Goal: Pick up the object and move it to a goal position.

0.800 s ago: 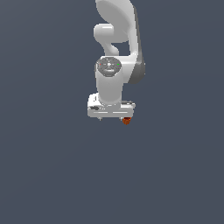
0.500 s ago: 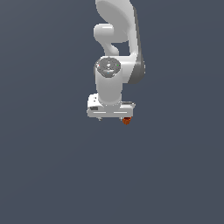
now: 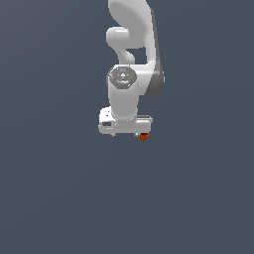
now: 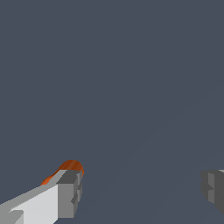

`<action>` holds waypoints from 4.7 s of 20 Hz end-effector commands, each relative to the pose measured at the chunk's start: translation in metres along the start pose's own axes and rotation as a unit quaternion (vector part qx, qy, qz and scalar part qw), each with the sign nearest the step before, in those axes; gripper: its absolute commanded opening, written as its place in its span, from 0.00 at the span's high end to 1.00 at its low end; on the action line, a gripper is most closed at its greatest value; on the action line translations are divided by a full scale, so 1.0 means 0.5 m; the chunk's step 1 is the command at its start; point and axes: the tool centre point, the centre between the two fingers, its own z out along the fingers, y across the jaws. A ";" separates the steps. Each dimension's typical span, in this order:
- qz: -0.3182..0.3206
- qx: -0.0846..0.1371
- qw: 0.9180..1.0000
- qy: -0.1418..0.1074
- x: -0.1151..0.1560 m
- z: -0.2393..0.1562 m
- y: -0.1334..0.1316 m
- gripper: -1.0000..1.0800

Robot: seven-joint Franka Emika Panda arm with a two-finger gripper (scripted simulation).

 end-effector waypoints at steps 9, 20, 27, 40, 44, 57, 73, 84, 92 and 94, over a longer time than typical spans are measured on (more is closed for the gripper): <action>-0.030 -0.004 0.999 0.013 -0.040 0.049 -0.071 0.04; -0.080 -0.007 0.996 0.034 -0.124 0.119 -0.174 0.04; -0.091 -0.007 0.995 0.038 -0.146 0.134 -0.195 0.04; -0.091 -0.007 0.995 0.038 -0.143 0.200 -0.194 0.04; -0.091 -0.007 0.995 0.038 -0.141 0.226 -0.194 0.04; -0.091 -0.007 0.995 0.038 -0.140 0.234 -0.194 1.00; -0.091 -0.007 0.995 0.039 -0.125 0.123 -0.196 1.00; -0.092 -0.006 0.995 0.038 -0.095 -0.087 -0.203 1.00; -0.092 -0.006 0.995 0.038 -0.072 -0.215 -0.206 1.00; -0.092 -0.006 0.995 0.038 -0.068 -0.237 -0.207 1.00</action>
